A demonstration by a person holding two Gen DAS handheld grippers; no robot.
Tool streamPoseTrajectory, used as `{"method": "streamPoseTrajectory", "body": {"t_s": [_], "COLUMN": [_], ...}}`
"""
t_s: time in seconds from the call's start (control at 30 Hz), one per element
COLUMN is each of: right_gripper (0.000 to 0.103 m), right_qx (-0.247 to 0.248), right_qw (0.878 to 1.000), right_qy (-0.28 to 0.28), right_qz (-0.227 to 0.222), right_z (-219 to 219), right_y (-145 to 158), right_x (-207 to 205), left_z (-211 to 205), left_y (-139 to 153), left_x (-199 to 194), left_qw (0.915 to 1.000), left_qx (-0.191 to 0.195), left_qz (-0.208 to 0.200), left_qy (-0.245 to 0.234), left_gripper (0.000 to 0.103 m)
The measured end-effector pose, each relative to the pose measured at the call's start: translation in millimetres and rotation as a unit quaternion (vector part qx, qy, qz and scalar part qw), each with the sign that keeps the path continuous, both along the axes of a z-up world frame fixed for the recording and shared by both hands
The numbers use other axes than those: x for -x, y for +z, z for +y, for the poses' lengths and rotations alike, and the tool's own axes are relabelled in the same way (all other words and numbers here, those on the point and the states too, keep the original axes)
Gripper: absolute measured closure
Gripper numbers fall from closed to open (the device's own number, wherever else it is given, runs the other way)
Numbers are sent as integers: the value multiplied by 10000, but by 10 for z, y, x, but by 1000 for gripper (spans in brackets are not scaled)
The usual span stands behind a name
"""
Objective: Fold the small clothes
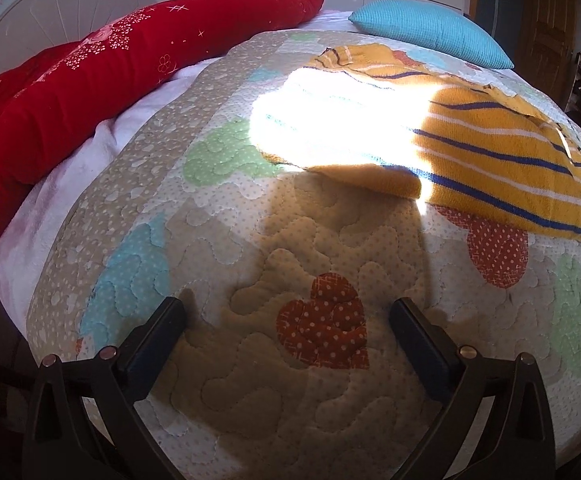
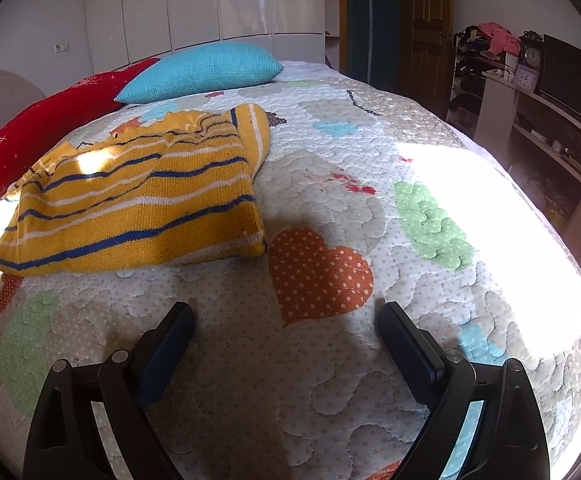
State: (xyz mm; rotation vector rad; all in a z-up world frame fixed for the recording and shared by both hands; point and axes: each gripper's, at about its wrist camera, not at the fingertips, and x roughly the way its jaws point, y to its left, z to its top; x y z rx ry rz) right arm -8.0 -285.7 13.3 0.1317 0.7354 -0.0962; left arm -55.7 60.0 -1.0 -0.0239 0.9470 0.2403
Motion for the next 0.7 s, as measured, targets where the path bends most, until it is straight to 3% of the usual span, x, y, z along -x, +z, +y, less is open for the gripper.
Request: {"method": "streamPoseTrajectory", "body": {"t_s": [0.33,0.7], "right_gripper": [6,1], "right_qx": [-11,-341], "right_qw": [10000,9994], "right_qy": [6,76], "right_qz": [9,69], "right_z": [-2,-46], "right_y": [-2,-14], "right_x": [-5,-19], "left_z": [-23,-27], "left_y": [-5,-10], "left_x": [15,22], "left_qw": [9999,9999], "left_qx": [-84,-107], "left_qz": [-56,-106], "left_qy": [-18,-28], "left_gripper": [0,0]}}
